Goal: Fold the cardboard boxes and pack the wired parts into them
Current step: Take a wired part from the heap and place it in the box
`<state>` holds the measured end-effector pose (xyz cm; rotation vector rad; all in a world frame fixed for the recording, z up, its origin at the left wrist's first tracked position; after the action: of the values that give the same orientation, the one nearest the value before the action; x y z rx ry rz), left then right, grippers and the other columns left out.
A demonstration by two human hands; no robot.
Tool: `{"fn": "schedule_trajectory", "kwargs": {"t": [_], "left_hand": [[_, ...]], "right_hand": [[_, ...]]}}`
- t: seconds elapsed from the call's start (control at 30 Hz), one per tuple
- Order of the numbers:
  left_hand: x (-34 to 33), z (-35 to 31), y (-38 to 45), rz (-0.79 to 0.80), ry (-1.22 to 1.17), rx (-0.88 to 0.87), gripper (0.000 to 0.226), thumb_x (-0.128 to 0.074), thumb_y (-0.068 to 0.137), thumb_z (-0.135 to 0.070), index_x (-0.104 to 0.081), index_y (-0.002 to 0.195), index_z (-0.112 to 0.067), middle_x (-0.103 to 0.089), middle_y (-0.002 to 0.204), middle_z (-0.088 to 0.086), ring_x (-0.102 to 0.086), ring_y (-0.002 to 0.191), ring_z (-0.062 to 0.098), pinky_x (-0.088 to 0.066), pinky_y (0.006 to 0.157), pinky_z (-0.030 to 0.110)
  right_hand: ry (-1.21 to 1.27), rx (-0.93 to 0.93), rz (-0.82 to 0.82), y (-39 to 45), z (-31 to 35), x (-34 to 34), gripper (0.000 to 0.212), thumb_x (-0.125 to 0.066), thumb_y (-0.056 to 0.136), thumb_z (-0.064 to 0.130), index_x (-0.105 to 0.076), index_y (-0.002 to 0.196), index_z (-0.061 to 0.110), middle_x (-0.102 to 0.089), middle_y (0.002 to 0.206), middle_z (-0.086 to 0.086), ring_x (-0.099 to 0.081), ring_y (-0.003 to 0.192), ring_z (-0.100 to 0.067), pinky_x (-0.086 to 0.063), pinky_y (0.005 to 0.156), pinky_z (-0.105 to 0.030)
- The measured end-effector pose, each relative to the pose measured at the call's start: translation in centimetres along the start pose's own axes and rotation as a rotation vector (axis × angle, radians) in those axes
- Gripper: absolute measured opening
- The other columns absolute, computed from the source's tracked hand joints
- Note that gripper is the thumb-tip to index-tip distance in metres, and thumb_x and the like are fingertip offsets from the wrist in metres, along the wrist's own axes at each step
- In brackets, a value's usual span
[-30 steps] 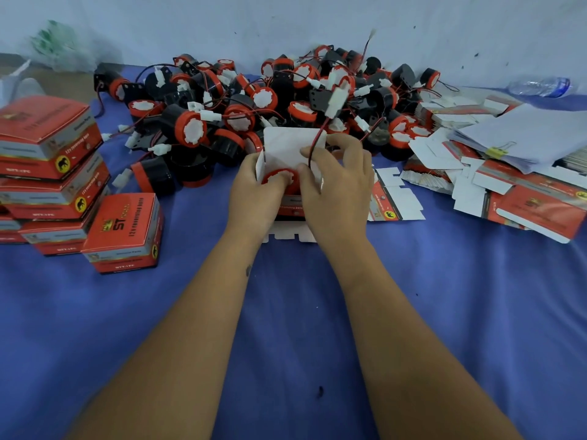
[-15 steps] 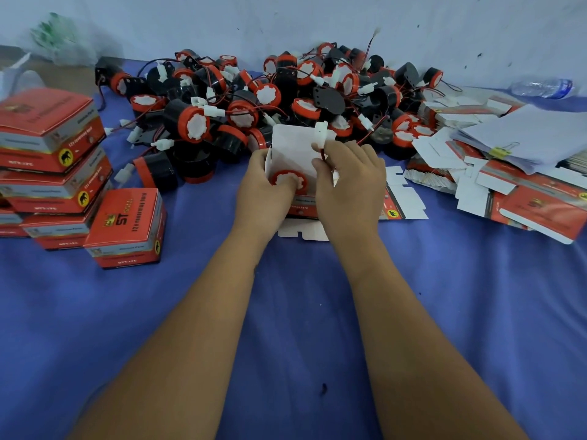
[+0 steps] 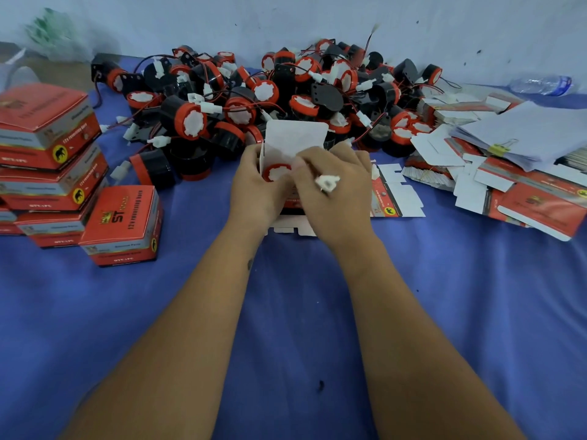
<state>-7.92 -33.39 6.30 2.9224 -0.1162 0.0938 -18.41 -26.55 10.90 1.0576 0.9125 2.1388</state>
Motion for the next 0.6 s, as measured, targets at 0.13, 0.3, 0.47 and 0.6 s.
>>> {"fn": "schedule_trajectory", "kwargs": {"t": [0.13,0.3,0.47,0.6], "left_hand": [[0.3,0.0,0.1,-0.009,0.028,0.008,0.037,-0.070,0.087,-0.015,-0.057,0.121,-0.021,-0.067,0.109,-0.009,-0.064,0.099,0.007,-0.056,0.082,0.027],[0.5,0.4,0.3,-0.008,0.057,0.037,0.037,-0.072,0.085,-0.019,-0.059,0.119,-0.025,-0.067,0.109,-0.013,-0.063,0.101,0.005,-0.055,0.087,0.030],[0.3,0.3,0.3,-0.011,0.106,0.031,0.042,-0.071,0.087,-0.022,-0.054,0.126,-0.024,-0.064,0.113,-0.011,-0.061,0.102,0.006,-0.053,0.085,0.028],[0.2,0.2,0.2,-0.006,0.114,0.039,0.043,-0.070,0.088,-0.022,-0.052,0.127,-0.024,-0.063,0.117,-0.008,-0.060,0.104,0.010,-0.052,0.084,0.026]], "right_hand": [[0.142,-0.181,0.021,0.1,-1.0,0.4,0.037,-0.038,0.092,0.039,-0.058,0.077,0.011,-0.057,0.073,-0.001,-0.045,0.076,-0.017,-0.034,0.073,-0.031],[0.196,-0.442,-0.051,0.2,-2.4,0.8,0.021,-0.058,0.095,0.028,-0.051,0.078,0.017,-0.049,0.060,0.008,-0.047,0.058,-0.005,-0.037,0.053,-0.024],[0.511,-0.491,-0.029,0.5,-1.9,1.0,0.015,-0.061,0.088,0.016,-0.059,0.075,0.008,-0.064,0.068,-0.010,-0.057,0.064,-0.023,-0.047,0.058,-0.033],[0.552,-0.536,0.003,0.5,-2.4,0.8,0.025,-0.053,0.095,0.014,-0.063,0.075,0.004,-0.064,0.065,-0.005,-0.056,0.063,-0.019,-0.043,0.058,-0.028]]}}
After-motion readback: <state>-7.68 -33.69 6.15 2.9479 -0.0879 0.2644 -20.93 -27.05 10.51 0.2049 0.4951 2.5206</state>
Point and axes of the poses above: each hand's wrist, its own y-axis towards the middle knuckle, its own x-axis out of the back of the hand, z = x × y, the point moved 5 cm from there along y, towards the middle knuckle
